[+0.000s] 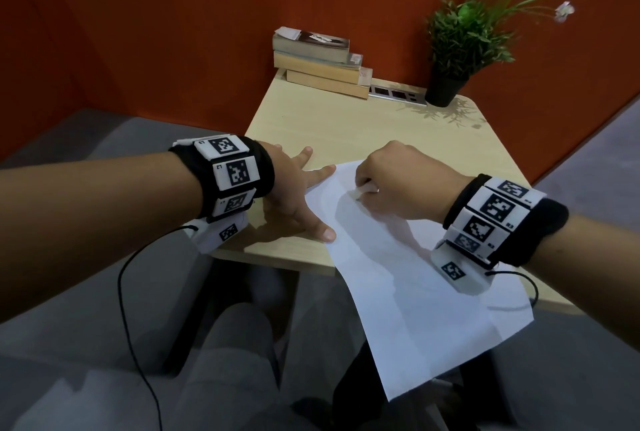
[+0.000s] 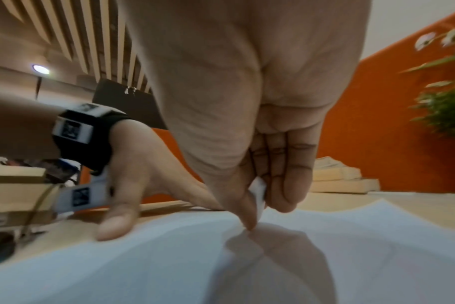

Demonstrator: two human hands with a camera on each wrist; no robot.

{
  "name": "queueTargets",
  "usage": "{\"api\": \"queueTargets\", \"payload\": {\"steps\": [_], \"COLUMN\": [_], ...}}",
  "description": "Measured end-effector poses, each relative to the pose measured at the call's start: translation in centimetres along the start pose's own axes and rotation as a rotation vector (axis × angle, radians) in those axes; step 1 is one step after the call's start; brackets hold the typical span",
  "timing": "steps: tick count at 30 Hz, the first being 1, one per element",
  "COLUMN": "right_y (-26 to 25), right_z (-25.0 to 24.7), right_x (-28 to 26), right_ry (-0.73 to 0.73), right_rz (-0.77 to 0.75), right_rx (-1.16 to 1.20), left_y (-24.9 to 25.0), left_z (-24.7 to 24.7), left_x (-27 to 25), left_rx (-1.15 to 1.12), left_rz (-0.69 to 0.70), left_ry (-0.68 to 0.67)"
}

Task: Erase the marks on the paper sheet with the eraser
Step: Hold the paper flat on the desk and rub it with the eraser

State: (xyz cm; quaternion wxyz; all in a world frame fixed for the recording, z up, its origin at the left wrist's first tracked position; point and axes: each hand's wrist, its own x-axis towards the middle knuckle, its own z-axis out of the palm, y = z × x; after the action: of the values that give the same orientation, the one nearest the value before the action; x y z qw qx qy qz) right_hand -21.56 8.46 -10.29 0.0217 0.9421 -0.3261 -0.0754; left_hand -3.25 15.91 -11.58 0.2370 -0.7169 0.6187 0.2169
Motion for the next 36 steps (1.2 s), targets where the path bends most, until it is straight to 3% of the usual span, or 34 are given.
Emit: {"api": "queueTargets", "payload": {"steps": [2, 6, 11, 15, 26, 32, 36], "right_y": [0.7, 0.1, 2.3, 2.7, 2.3, 2.3, 2.1], "right_z": [-0.2, -0.4, -1.8, 0.0, 0.9, -0.8, -1.2], "right_x": [-0.1, -1.4, -2.9, -4.2, -6.7, -5.8, -2.9], "right_ry": [0.019, -0.031, 0.042, -0.038, -0.018, -0.126, -0.064], "right_rz": [0.019, -0.081, 0.002, -0.011, 0.001, 0.005, 0.014], "right_rx": [0.003, 0.023, 0.12, 0.149, 0.155, 0.147, 0.203], "left_y": [-0.1, 0.0, -0.2, -0.5, -0.2, -0.1, -0.4], "left_z": [0.0, -0.1, 0.0, -0.3, -1.2, -0.3, -0.1], "left_x": [0.1, -0.1, -0.4, -0.6, -1.0, -0.9, -0.4], "left_rx": [-0.004, 0.023, -0.002, 0.008, -0.003, 0.016, 0.017], "left_rz": [0.004, 0.0, -0.011, -0.004, 0.095, 0.156, 0.192], "left_ry": [0.0, 0.008, 0.016, 0.005, 0.101, 0.14, 0.154]}}
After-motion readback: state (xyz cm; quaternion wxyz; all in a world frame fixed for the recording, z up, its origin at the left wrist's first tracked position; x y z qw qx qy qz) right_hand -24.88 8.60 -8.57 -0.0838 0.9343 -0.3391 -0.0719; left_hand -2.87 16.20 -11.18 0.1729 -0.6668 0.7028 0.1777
